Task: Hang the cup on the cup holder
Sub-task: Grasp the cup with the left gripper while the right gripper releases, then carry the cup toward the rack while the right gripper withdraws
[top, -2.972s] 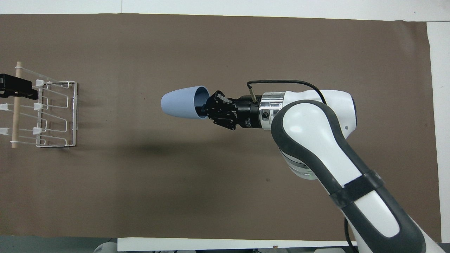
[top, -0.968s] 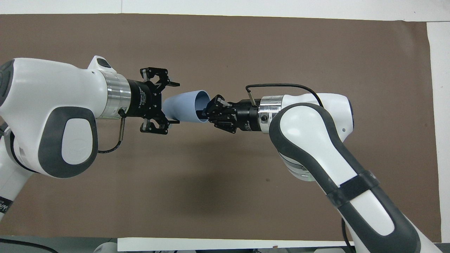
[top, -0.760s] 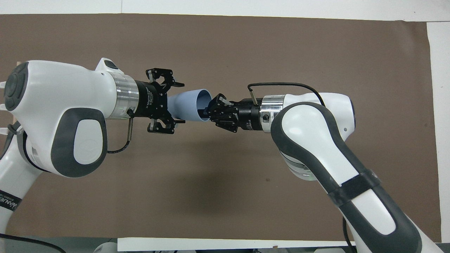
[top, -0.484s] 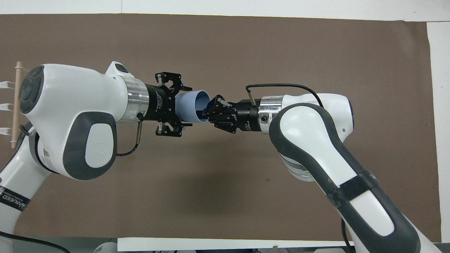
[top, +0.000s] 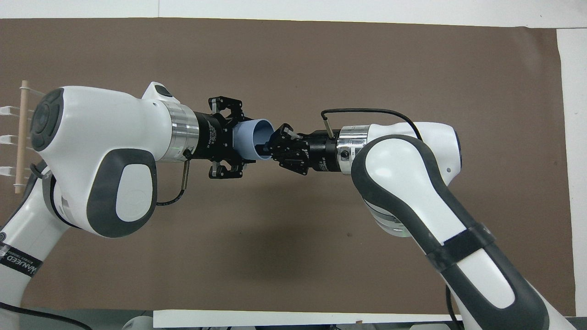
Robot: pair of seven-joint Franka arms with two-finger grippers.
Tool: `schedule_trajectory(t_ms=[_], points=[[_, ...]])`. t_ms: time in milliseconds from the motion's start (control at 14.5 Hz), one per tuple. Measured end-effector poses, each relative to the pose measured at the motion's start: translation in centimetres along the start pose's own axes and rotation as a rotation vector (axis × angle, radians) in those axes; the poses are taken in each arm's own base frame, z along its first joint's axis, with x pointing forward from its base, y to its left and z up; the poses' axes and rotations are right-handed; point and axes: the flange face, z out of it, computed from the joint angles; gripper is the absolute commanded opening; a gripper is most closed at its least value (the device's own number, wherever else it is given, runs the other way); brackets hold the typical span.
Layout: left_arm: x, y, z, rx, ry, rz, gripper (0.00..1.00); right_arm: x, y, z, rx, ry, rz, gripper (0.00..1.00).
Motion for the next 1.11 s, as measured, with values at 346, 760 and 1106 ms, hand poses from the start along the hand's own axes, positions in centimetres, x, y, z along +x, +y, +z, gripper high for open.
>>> schedule_trajectory(t_ms=[346,760,1106], points=[[0.7,0.1,0.1,0.005,0.005,-0.012,0.37,1.5,-0.8,-3.1,0.009,0.036,-0.02,1.0],[5.8,1.3,-1.2,0.029,0.263,0.066,0.37,6.8,0.7,-15.0,-0.372,0.087,-0.245,1.0],[10.8,2.2,-3.2,0.05,0.72,0.251,0.37,10.8,4.1,-23.9,-0.748,0.208,-0.373,1.0]])
